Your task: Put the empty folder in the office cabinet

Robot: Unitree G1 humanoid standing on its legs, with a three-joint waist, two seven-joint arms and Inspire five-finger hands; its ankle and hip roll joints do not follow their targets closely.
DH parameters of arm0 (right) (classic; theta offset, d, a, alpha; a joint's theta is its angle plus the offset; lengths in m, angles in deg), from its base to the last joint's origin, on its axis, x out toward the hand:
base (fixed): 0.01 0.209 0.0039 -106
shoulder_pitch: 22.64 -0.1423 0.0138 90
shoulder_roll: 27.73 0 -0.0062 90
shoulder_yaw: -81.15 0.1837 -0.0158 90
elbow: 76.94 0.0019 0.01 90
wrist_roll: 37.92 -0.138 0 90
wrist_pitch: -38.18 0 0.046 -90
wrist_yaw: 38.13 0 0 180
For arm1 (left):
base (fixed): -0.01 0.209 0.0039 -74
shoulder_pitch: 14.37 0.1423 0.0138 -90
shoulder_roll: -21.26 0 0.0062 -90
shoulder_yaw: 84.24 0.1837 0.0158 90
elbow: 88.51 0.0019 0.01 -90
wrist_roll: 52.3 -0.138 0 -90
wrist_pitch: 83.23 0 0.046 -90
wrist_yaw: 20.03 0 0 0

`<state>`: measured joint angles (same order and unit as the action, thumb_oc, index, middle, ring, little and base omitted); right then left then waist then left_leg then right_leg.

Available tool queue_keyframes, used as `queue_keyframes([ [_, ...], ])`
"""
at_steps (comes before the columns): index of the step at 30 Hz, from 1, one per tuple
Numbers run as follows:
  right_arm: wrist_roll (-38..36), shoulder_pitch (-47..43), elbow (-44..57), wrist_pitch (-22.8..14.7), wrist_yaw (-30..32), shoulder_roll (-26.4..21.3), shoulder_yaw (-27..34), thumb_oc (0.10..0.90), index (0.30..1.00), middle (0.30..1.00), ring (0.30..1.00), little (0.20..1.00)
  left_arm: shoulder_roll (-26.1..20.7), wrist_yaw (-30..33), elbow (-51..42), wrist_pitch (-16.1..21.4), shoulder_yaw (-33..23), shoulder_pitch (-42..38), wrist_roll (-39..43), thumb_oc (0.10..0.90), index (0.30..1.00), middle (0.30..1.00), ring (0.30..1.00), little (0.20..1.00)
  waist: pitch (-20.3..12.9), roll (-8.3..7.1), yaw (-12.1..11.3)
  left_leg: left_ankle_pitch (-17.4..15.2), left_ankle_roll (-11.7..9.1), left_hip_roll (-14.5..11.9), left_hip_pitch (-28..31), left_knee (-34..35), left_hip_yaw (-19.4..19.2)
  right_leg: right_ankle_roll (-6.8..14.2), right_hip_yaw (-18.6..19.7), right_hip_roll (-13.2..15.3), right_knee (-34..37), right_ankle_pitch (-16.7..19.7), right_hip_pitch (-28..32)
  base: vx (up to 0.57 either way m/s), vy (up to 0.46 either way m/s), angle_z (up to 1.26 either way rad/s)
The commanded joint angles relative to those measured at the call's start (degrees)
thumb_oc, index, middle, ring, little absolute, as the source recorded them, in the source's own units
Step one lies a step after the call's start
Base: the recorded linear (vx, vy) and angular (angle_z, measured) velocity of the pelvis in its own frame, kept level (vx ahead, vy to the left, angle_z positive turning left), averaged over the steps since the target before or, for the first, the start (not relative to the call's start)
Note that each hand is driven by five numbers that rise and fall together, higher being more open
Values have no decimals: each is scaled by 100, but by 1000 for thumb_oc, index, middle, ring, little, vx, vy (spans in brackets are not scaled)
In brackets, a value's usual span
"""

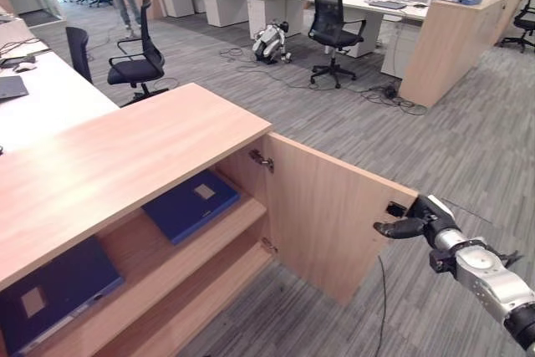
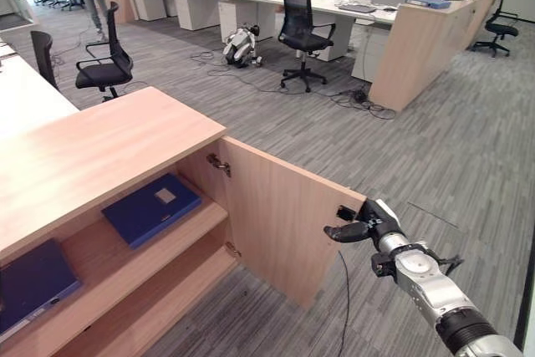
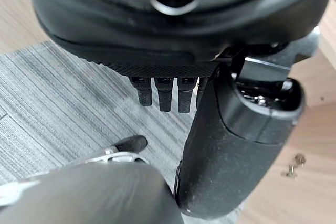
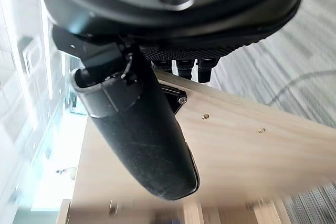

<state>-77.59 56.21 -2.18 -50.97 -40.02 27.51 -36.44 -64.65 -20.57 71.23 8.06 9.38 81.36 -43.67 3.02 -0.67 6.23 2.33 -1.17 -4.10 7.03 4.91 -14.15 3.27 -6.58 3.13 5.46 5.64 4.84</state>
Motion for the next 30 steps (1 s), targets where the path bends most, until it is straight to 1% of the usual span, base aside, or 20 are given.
queue_keyframes([
  [1, -363, -1670, 1580, -899, -1281, 1288, -672, 800, 900, 900, 900, 900, -124, -30, 365, 56, 198, -371, -147, 800, 900, 900, 900, 900, -199, -306, -727, -696, 120, 455, 83, 9, 556, 267, -92, 2, -46, -469, 0, -15, 34, -39],
  [2, -607, -1499, 1784, -676, -1468, 2003, -1153, 800, 900, 900, 900, 900, -102, 31, 387, 56, 206, -443, -192, 800, 900, 900, 900, 900, -203, -305, -758, -697, 132, 455, 70, 9, 559, 260, -108, 21, -46, -447, -17, -12, 27, -44],
  [3, -607, -1502, 1779, -677, -1469, 2008, -1156, 800, 900, 900, 900, 900, -103, 31, 387, 56, 203, -441, -192, 800, 900, 900, 900, 900, -204, -307, -754, -697, 132, 455, 70, 9, 560, 260, -110, 22, -46, -448, -16, -19, 37, -53],
  [6, -679, -1376, 1515, -396, -1599, 2866, -1756, 800, 900, 900, 900, 900, -42, 126, 352, 69, 273, -569, -116, 800, 900, 900, 900, 900, -188, -309, -802, -685, 148, 480, 46, 9, 584, 249, -128, 38, -50, -429, -22, -19, 36, -46],
  [9, -895, -1188, 987, -263, -1582, 3585, -2065, 800, 900, 900, 900, 900, 33, 198, 293, 111, 431, -677, 17, 800, 900, 900, 900, 900, -163, -315, -858, -668, 172, 505, 16, 9, 646, 248, -166, 69, -78, -410, -38, -34, 52, -6],
  [11, -1005, -1023, 743, -226, -1642, 3884, -2174, 800, 900, 900, 900, 900, 58, 220, 235, 153, 505, -706, 110, 800, 900, 900, 900, 900, -150, -330, -898, -654, 189, 529, -12, 9, 709, 256, -204, 99, -105, -396, -52, -48, 67, 42],
  [12, -1052, -864, 535, -182, -1684, 4019, -2270, 800, 900, 900, 900, 900, 65, 232, 220, 182, 560, -708, 154, 800, 900, 900, 900, 900, -132, -345, -969, -642, 215, 571, -46, 9, 796, 277, -245, 141, -162, -397, -81, -56, 84, 53],
  [14, -1042, -814, 511, -181, -1711, 4008, -2279, 800, 900, 900, 900, 900, 59, 228, 208, 195, 581, -706, 149, 800, 900, 900, 900, 900, -117, -350, -1009, -630, 234, 594, -69, 9, 847, 293, -265, 165, -213, -407, -109, -39, 66, 66],
  [16, -1158, -655, 385, -104, -1776, 3998, -2241, 800, 900, 900, 900, 900, 39, 195, 216, 217, 623, -681, 147, 800, 900, 900, 900, 900, -62, -318, -1118, -587, 307, 676, -96, 9, 1001, 321, -335, 267, -486, -469, -202, -51, 107, 120],
  [17, -1235, -507, 330, -99, -1841, 3964, -2197, 800, 900, 900, 900, 900, 6, 167, 195, 235, 618, -656, 125, 800, 900, 900, 900, 900, 16, -255, -1213, -550, 373, 736, -114, 6, 1160, 336, -447, 414, -931, -598, -342, -61, 126, 106],
  [19, -1240, -356, 416, -138, -1849, 3856, -2117, 800, 900, 900, 900, 900, -32, 150, 219, 235, 615, -633, 103, 800, 900, 900, 900, 900, 135, -179, -1281, -540, 424, 795, -133, -73, 1401, 344, -577, 580, -1399, -691, -449, -42, 84, 48],
  [20, -1240, -355, 418, -138, -1849, 3854, -2116, 800, 900, 900, 900, 900, -31, 150, 220, 235, 616, -634, 103, 800, 900, 900, 900, 900, 139, -181, -1270, -539, 425, 801, -133, -75, 1413, 346, -587, 589, -1416, -703, -451, -64, 18, 106],
  [21, -1298, -159, 459, -246, -1804, 3707, -1932, 800, 900, 900, 900, 900, -99, 155, 299, 245, 706, -677, 47, 800, 900, 900, 900, 900, 308, -134, -1172, -486, 439, 869, -239, -249, 2012, 270, -211, 419, -1813, -833, -638, -39, -11, 152],
  [22, -1301, -135, 528, -342, -1742, 3637, -1845, 800, 900, 900, 900, 900, -118, 170, 307, 310, 760, -673, 53, 800, 900, 900, 900, 900, 312, -133, -1104, -451, 429, 894, -281, -281, 2231, 223, 216, 145, -1823, -988, -740, -14, -16, 191],
  [23, -1352, -116, 660, -407, -1744, 3573, -1766, 800, 900, 900, 900, 900, -75, 149, 288, 292, 826, -697, 42, 800, 900, 900, 900, 900, 292, -152, -1064, -415, 424, 944, -342, -307, 2384, 212, 587, -85, -1722, -1053, -797, 46, -22, 191],
  [24, -1359, -40, 671, -417, -1707, 3528, -1654, 800, 900, 900, 900, 900, -61, 155, 317, 295, 843, -734, 12, 800, 900, 900, 900, 900, 296, -192, -1042, -397, 415, 1020, -401, -341, 2513, 189, 797, -193, -1600, -1052, -787, 89, -115, 196],
  [25, -1447, 77, 385, -503, -1598, 3501, -1498, 800, 900, 900, 900, 900, -51, 204, 471, 262, 847, -772, -73, 800, 900, 900, 900, 900, 263, -274, -1083, -365, 364, 1118, -477, -347, 2820, 81, 718, -223, -1388, -1041, -659, 89, -201, 184],
  [27, -1255, 227, 89, -486, -1517, 3383, -1361, 800, 900, 900, 900, 900, -89, 188, 452, 247, 758, -794, 19, 800, 900, 900, 900, 900, 250, -313, -1126, -304, 293, 1121, -510, -284, 3108, 61, 564, -251, -1256, -1040, -584, 75, -222, 154],
  [29, -794, 286, -312, -478, -1348, 3276, -1223, 800, 900, 900, 900, 900, -101, 129, 377, 260, 730, -807, 203, 800, 900, 900, 900, 900, 203, -346, -1141, -283, 252, 1128, -521, -259, 3310, 60, 436, -250, -1059, -996, -493, 80, -168, 106],
  [30, -359, 259, -570, -488, -1203, 3234, -1160, 800, 900, 900, 900, 900, -98, 115, 323, 258, 749, -828, 279, 800, 900, 900, 900, 900, 212, -368, -1156, -285, 213, 1138, -552, -305, 3438, 54, 376, -265, -986, -1001, -453, 73, -185, 88],
])
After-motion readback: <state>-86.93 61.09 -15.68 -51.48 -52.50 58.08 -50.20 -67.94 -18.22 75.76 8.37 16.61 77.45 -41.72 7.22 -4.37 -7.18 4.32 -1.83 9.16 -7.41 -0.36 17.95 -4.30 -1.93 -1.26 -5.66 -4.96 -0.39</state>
